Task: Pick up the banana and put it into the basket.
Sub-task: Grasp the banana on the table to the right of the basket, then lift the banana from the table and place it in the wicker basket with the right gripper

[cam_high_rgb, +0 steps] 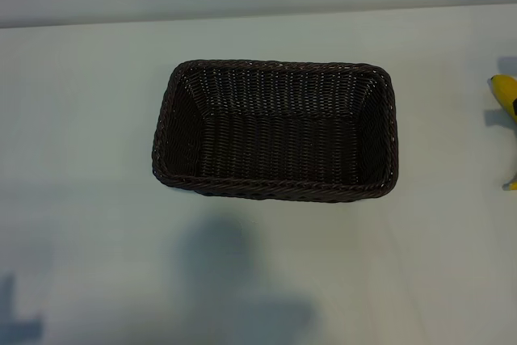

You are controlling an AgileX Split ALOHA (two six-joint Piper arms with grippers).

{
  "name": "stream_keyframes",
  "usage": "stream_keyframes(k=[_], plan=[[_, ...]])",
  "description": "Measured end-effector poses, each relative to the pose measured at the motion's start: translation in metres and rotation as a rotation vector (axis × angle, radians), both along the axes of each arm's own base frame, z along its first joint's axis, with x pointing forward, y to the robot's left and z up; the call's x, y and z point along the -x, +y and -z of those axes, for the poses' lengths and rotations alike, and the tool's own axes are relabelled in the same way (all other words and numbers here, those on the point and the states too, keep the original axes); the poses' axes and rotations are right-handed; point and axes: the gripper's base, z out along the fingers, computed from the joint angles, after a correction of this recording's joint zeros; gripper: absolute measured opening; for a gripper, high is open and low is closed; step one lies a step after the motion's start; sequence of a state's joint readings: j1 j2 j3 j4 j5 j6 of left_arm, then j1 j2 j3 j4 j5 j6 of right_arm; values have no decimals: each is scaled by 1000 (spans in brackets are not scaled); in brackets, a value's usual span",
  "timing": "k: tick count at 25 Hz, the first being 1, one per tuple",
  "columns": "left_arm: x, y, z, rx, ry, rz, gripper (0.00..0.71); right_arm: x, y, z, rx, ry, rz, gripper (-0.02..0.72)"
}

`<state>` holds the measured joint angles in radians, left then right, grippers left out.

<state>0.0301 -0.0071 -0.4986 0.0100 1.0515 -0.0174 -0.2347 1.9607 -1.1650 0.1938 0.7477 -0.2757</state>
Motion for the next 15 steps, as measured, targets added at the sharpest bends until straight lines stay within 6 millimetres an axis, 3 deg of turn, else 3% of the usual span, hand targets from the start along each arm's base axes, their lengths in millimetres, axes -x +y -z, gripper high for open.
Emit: stream_keyframes(k=[7,10,15], plan=[[0,0,0,-1,0,0,529,1,1,-5,-1,-3,-1,429],[0,0,0,-3,0,2,529,2,1,-26,-1,-26,-8,429],[0,0,0,-3,0,2,529,2,4,-81,-14,-83,-26,429]])
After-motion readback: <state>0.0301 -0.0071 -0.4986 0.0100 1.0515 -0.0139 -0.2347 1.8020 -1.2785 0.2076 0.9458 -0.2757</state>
